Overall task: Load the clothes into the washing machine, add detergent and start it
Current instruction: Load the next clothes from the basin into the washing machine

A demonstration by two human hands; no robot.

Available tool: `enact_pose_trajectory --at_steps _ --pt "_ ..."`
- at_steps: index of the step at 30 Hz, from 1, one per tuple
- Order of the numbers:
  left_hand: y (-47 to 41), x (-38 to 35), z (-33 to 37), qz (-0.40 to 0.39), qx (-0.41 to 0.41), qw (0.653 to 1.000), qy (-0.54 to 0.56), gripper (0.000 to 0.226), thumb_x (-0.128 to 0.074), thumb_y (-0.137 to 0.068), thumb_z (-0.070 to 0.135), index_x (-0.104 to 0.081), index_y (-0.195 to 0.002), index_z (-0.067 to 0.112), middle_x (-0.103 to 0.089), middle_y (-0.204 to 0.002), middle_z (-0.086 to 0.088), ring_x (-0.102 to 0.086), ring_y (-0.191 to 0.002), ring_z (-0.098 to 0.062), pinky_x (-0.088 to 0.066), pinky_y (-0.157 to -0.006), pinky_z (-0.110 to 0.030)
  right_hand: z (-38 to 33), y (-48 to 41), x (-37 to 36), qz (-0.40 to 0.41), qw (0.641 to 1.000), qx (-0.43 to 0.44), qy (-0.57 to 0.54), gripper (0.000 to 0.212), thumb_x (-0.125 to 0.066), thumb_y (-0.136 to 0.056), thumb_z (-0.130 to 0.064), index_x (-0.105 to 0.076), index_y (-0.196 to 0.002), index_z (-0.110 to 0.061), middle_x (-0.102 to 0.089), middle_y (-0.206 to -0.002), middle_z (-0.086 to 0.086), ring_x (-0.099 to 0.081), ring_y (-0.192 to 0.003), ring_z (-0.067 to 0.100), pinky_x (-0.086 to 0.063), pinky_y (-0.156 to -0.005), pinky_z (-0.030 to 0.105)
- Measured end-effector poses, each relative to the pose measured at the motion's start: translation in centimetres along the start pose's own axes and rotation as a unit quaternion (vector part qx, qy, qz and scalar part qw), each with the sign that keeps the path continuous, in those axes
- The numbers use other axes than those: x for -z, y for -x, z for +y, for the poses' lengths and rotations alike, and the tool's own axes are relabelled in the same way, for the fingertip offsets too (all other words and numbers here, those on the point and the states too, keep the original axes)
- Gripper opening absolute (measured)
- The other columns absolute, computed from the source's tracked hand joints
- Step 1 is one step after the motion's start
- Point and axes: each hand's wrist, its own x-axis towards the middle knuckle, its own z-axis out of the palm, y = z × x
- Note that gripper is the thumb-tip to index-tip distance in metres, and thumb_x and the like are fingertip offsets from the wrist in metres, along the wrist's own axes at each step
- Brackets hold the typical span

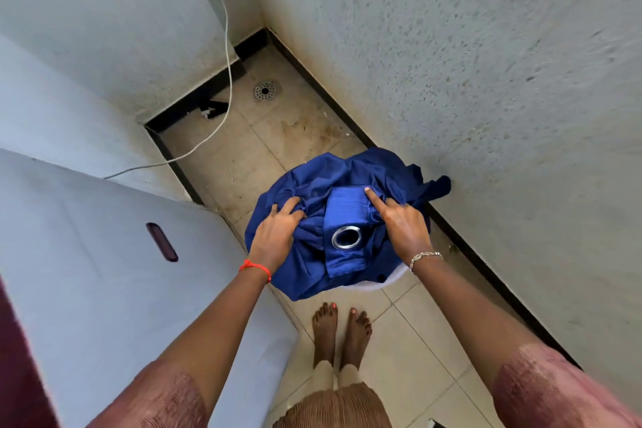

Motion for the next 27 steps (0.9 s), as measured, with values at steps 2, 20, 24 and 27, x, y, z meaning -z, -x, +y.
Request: enact_pose_trajectory --at_steps 2,20,24,27 --pt "0.1 -0.5 -0.2 -0.022 0.002 1.000 -0.022 0.039 -0.042 -0.088 -0.009 -0.055 -0.121 0.008 -0.030 -0.150 -0.004 -0.037 -0.129 -0.041 -0.048 -0.089 -0.048 -0.3 0.4 -0.7 0.003 1.000 0.004 0.014 0.093 -0.084 -0.022 0.011 -0.069 -0.110 -0.014 -0.048 -0.046 0.002 -0.042 -0.029 0.016 -0.017 -0.033 0.017" --pt "-7.8 -11.7 -5.9 -0.086 -0.050 0.991 0.087 0.122 -0.083 -0.062 0.023 0.006 -0.143 0.041 0.015 -0.155 -0.007 -0.020 -0.136 -0.037 -0.032 -0.110 -0.048 2.9 -6.6 -15.9 -0.211 0.974 -0.077 0.004 0.121 -0.071 -0.070 -0.025 0.030 -0.136 -0.040 0.030 -0.152 0.006 0.019 -0.139 0.042 -0.013 -0.098 0.076" --pt "-8.9 -15.0 -6.7 -0.061 0.085 0.991 0.086 0.142 -0.086 -0.048 0.049 0.025 -0.138 0.045 0.033 -0.152 -0.004 0.016 -0.142 -0.039 -0.010 -0.107 -0.071 2.8 -7.3 -19.2 -0.252 0.965 -0.066 -0.011 0.121 -0.071 -0.072 -0.027 0.034 -0.130 -0.042 0.031 -0.151 0.008 0.019 -0.139 0.043 -0.020 -0.094 0.078" --pt "-9.3 -17.1 -6.4 -0.092 0.137 0.975 0.151 0.128 -0.084 -0.062 0.032 0.016 -0.140 0.047 0.029 -0.153 -0.002 0.013 -0.141 -0.045 -0.013 -0.105 -0.073 2.5 -7.1 -21.5 -0.262 0.964 -0.052 0.006 0.119 -0.070 -0.077 -0.025 0.035 -0.131 -0.040 0.032 -0.150 0.012 0.016 -0.138 0.047 -0.025 -0.092 0.076"
